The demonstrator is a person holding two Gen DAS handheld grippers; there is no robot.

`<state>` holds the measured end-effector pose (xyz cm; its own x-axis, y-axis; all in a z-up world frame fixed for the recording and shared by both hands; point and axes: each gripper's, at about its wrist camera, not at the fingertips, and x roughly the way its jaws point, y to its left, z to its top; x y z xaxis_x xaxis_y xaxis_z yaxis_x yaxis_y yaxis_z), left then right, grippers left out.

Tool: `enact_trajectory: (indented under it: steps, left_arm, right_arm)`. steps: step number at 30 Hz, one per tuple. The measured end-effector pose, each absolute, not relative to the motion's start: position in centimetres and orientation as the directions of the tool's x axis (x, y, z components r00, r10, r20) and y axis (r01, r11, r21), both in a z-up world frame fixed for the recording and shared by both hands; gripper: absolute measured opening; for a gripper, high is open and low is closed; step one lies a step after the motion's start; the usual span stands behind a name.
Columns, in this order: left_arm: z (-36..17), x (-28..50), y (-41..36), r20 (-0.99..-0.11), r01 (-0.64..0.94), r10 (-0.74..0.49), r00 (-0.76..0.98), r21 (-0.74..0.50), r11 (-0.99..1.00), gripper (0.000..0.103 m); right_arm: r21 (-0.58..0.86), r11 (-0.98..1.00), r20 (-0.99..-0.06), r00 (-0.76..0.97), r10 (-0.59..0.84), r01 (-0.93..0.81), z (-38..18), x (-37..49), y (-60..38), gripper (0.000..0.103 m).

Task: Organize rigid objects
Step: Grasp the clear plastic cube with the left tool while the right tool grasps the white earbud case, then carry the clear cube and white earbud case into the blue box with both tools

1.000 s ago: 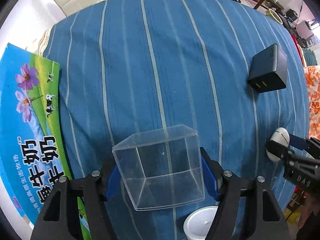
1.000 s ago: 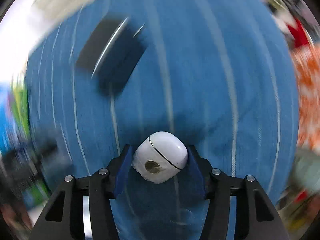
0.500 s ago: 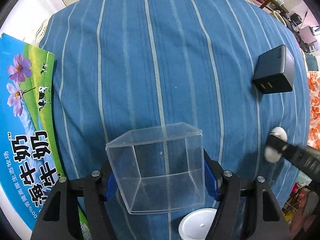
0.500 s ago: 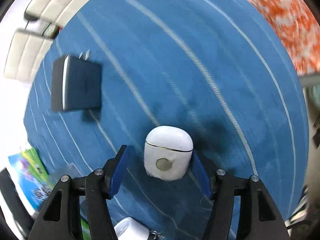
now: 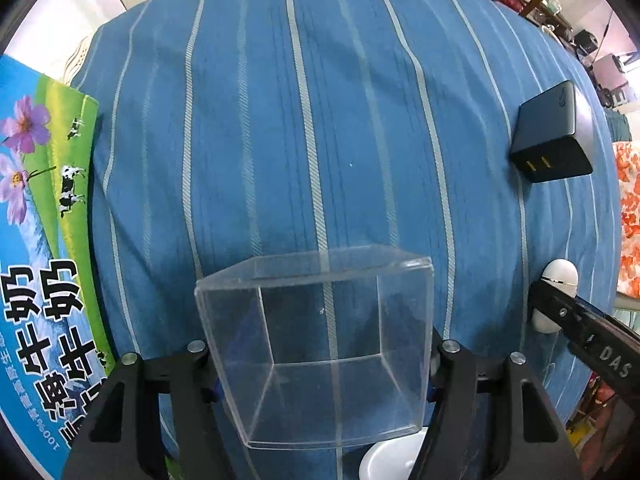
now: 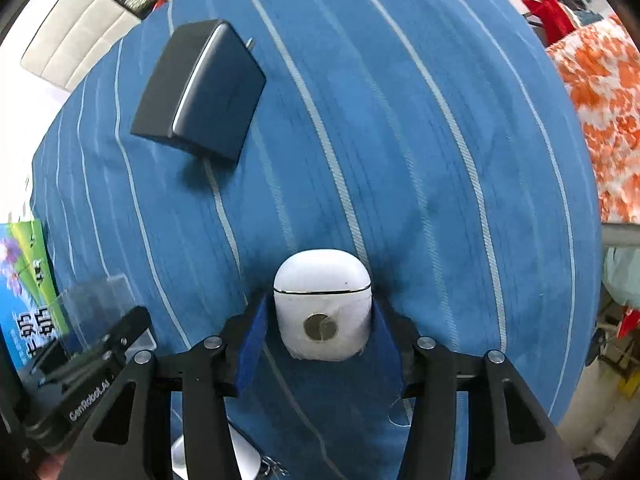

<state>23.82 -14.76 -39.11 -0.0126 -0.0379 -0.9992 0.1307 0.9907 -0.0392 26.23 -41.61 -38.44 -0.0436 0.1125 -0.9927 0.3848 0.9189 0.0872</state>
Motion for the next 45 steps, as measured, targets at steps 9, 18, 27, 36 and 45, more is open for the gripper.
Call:
enact_trajectory:
  steps: [9, 18, 27, 36, 45]
  left_arm:
    - [-36.1, 21.6, -15.1, -0.998, 0.163, -0.026, 0.059, -0.016, 0.986, 0.063]
    - [-31.6, 18.2, -15.2, -0.99, 0.213, -0.042, 0.136, -0.012, 0.977, 0.063]
    - [-26.7, 16.2, -12.3, -0.977, 0.236, -0.059, 0.207, -0.009, 0.972, 0.063]
    - [-22.6, 16.9, -8.1, -0.955, 0.207, -0.079, 0.286, -0.019, 0.978, 0.063]
    - [-19.3, 15.6, 1.4, -0.941, 0.095, -0.036, 0.335, -0.005, 0.995, 0.063]
  right_arm:
    - [0.046, 0.912, -0.997, -0.033, 0.065, 0.408, -38.4, 24.0, -38.4, 0.049]
    - [0.062, 0.941, -0.998, 0.044, 0.05, 0.332, -34.0, 20.8, -37.4, 0.049]
    - [0.109, 0.965, -0.99, 0.109, 0.085, 0.237, -28.3, 17.2, -32.4, 0.049]
    - [0.164, 0.974, -0.976, 0.171, 0.136, 0.159, -24.1, 17.1, -28.8, 0.049]
    - [0.267, 0.963, -0.948, 0.192, 0.254, 0.045, -20.5, 17.9, -21.6, 0.049]
